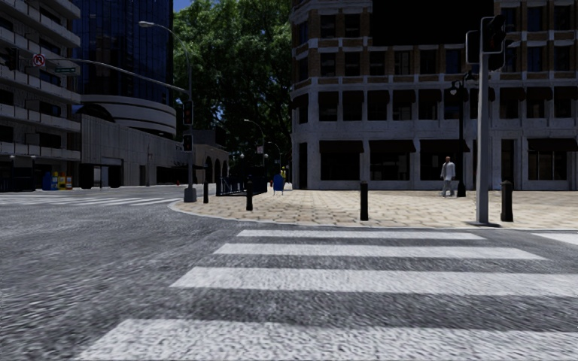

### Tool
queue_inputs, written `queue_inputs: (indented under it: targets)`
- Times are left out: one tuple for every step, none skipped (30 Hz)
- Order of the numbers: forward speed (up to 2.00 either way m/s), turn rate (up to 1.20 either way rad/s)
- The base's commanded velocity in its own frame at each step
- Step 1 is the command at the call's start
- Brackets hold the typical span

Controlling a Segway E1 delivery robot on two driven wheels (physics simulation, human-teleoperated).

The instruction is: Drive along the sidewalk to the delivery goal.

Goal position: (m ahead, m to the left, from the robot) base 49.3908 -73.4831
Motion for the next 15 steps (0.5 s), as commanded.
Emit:
queue_inputs:
  targets:
    - [2.0,0.0]
    - [2.0,-0.31]
    - [2.0,-0.81]
    - [2.0,-0.81]
    - [2.0,-1.0]
    - [2.0,-1.05]
    - [2.0,-0.29]
    - [2.0,0.0]
    - [2.0,0.0]
    - [2.0,0.0]
    - [2.0,0.0]
    - [2.0,0.0]
    - [2.0,0.0]
    - [2.0,0.0]
    - [2.0,0.0]
